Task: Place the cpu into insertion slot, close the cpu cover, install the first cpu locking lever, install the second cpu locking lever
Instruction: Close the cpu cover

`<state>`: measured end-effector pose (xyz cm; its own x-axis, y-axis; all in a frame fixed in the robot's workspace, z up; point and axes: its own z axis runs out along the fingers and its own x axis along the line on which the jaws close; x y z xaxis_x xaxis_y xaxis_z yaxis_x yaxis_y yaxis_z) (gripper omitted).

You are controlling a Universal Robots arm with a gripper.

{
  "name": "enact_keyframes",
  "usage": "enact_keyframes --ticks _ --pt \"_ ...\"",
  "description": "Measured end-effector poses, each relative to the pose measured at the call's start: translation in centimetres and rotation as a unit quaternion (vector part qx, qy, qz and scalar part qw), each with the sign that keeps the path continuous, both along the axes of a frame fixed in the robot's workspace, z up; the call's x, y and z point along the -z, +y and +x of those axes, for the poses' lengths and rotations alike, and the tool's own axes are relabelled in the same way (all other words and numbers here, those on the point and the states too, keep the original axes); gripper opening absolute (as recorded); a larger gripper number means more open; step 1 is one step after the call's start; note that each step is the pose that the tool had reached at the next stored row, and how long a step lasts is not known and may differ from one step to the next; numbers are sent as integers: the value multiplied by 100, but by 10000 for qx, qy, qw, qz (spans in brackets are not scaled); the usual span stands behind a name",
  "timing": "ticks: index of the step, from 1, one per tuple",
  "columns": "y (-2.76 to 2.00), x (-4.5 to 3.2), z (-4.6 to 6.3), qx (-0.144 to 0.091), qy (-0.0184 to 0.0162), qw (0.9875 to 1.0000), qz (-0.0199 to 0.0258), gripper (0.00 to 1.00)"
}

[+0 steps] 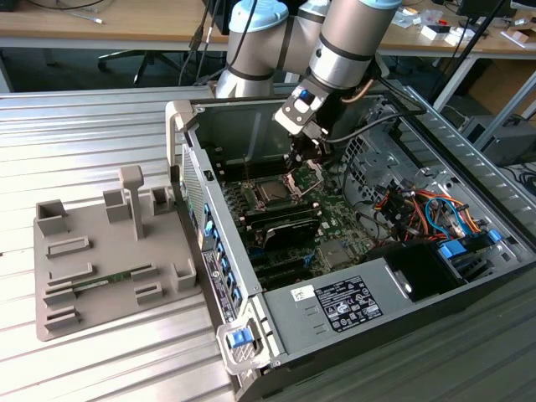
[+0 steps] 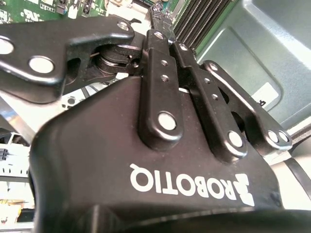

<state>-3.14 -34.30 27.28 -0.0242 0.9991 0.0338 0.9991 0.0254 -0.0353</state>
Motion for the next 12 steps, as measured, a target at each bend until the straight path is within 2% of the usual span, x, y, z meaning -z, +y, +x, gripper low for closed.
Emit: enact_keyframes --ticks 5,12 --pt "0 0 106 0 49 10000 -1 10" --pt "0 0 156 0 67 10000 0 10"
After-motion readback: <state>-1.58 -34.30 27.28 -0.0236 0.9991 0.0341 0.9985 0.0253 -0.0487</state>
